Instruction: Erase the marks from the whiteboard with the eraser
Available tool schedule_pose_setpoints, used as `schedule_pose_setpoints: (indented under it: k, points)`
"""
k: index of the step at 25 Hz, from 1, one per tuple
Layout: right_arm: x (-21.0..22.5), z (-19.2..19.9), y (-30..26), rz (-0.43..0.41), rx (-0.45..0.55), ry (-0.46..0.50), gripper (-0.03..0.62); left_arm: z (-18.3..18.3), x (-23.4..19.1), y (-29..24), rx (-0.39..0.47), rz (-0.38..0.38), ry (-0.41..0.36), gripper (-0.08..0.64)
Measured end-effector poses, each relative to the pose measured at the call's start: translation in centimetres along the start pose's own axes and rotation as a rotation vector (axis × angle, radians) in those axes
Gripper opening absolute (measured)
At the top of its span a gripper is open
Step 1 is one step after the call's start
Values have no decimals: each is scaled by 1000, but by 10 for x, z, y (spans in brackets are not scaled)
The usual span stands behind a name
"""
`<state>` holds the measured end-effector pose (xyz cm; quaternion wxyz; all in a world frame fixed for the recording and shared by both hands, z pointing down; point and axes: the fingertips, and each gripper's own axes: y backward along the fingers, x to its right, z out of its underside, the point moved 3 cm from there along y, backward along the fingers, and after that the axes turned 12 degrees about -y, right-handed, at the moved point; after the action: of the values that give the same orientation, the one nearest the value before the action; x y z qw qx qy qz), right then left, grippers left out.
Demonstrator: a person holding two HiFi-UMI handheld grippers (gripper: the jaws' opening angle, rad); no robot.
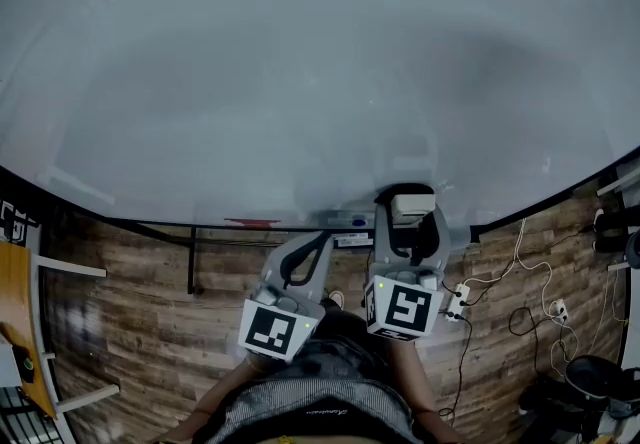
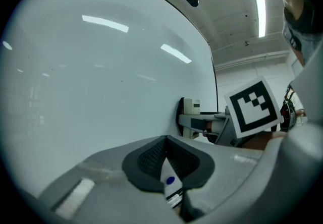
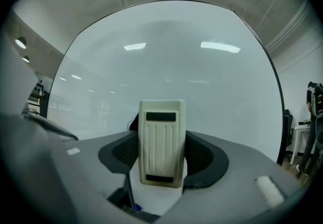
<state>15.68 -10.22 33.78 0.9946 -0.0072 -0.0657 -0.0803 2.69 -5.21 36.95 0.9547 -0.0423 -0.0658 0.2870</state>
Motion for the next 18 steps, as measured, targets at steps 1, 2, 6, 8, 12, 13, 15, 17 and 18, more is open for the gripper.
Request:
schedule_pose_setpoints:
  k: [1, 2, 6, 8, 12, 13, 15, 17, 18]
  points:
    - [0, 0, -1, -7, -1, 1, 261, 0, 1, -1, -2, -9, 3, 3]
    - [0, 0, -1, -13, 0, 0, 261, 1, 3, 0, -6, -16, 5, 3]
    - [2, 0, -1, -38, 9, -3, 261, 7, 11, 4, -28, -45, 17, 3]
    - [3, 0, -1, -47, 13, -2, 261, 10, 12, 6, -36, -63, 22, 3]
    - [-12, 4, 0, -46, 10, 0, 261, 16, -5, 25, -38, -96, 24, 3]
    - [-20, 7, 0, -41, 10, 3, 261, 19, -13, 31, -33, -101, 25, 3]
    - [-21, 7, 2, -30, 13, 6, 261, 17, -19, 36, -19, -110, 24, 3]
    - [-12, 1, 6, -20, 17, 7, 261, 10, -14, 33, -9, -110, 15, 3]
    - [-12, 0, 6, -15, 17, 7, 261, 9, -15, 33, -6, -105, 13, 3]
